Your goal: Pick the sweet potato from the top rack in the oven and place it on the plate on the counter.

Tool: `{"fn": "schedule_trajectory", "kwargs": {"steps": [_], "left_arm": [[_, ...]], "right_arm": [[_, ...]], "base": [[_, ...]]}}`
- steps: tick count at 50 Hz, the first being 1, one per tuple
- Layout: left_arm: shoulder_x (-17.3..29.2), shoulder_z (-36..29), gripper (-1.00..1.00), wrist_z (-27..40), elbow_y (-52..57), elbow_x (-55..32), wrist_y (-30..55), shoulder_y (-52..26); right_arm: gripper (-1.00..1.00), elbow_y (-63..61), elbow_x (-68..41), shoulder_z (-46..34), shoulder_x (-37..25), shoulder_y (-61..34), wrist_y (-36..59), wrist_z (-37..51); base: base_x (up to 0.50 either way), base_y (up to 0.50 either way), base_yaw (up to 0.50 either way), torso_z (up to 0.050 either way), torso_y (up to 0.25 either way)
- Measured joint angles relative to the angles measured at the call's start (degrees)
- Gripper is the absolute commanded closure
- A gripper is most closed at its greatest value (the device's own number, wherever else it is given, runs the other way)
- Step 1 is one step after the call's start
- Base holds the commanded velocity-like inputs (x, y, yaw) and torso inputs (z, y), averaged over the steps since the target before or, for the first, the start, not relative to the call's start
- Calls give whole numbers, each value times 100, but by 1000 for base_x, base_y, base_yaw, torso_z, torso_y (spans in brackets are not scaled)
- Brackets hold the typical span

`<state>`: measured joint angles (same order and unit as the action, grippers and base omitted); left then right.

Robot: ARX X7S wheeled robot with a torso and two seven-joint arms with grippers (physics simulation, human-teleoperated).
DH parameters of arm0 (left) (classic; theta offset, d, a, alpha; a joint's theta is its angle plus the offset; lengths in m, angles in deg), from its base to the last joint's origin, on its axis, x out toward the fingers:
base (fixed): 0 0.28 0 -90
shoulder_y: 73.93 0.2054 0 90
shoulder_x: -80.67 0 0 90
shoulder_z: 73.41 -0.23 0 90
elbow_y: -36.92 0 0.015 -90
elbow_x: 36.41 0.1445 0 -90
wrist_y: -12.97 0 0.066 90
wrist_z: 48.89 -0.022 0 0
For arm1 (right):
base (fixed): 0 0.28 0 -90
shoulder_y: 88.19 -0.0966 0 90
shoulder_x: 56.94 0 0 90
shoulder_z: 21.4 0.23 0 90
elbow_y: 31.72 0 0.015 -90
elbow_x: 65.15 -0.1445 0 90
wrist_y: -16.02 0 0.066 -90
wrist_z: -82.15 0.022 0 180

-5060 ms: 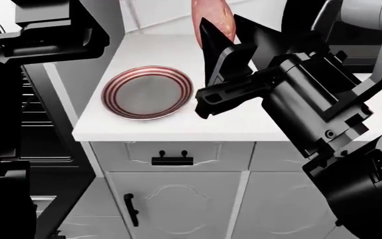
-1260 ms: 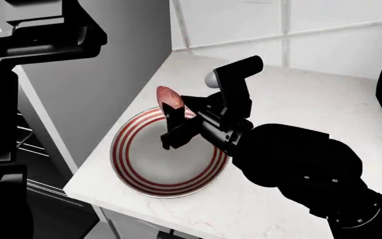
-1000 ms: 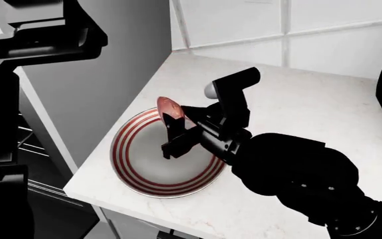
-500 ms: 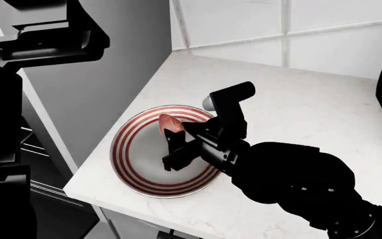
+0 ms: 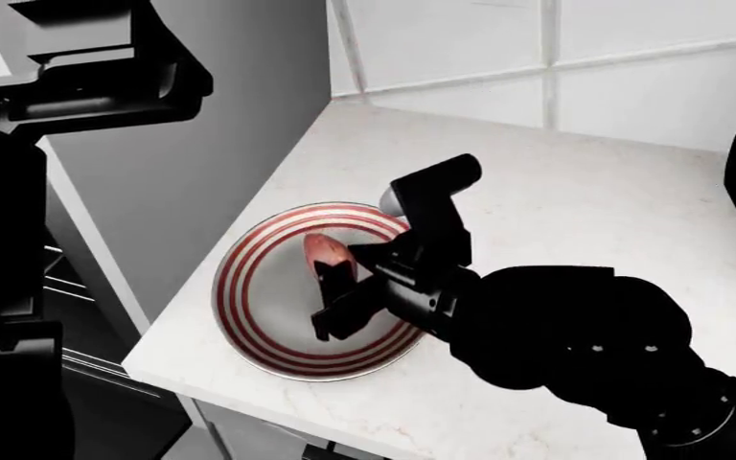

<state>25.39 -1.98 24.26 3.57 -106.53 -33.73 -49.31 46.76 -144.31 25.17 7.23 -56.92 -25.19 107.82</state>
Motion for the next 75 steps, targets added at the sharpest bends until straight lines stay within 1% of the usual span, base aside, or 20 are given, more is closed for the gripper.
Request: {"fn": "schedule_trajectory", "kwargs": {"steps": [75], "left_arm": [[130,-148,-100,82,11,-28,-148,-66]], "right_arm": [[100,320,406,-326,36,288,-249,-313]], "base": [[0,0,0,0,0]]}}
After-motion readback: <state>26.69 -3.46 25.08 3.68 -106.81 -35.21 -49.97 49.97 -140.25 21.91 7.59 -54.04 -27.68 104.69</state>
